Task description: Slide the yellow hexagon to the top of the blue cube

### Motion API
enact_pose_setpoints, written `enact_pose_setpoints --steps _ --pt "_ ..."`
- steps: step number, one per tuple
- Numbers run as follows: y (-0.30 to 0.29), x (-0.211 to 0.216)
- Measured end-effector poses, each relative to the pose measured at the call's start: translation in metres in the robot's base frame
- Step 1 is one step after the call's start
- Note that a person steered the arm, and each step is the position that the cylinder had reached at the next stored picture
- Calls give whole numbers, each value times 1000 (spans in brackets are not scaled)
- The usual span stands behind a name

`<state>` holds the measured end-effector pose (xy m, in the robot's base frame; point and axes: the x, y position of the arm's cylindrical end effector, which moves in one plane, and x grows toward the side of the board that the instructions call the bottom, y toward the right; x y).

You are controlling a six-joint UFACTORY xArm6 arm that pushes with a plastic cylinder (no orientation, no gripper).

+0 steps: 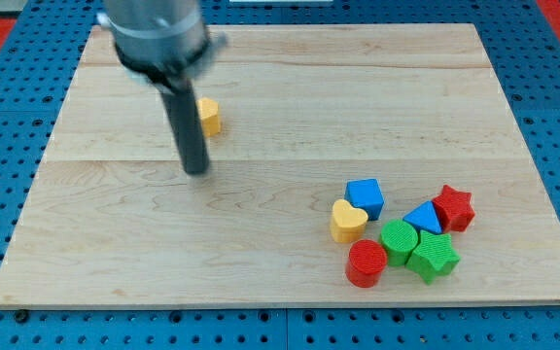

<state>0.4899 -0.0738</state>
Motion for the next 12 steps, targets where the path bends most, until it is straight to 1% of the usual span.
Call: enact_pose_setpoints --steps 1,2,3,4,5,6,7,8,9,10,11,12 --pt "-44 10" --pt "-114 -70" --pt "-118 -138" --pt "-8 -85" --pt "78 -75" --pt "-15 -90" --pt "39 -124" --pt "107 -101" --pt "127 -130" --pt "158 -126" --pt "168 -66" --pt "193 -52"
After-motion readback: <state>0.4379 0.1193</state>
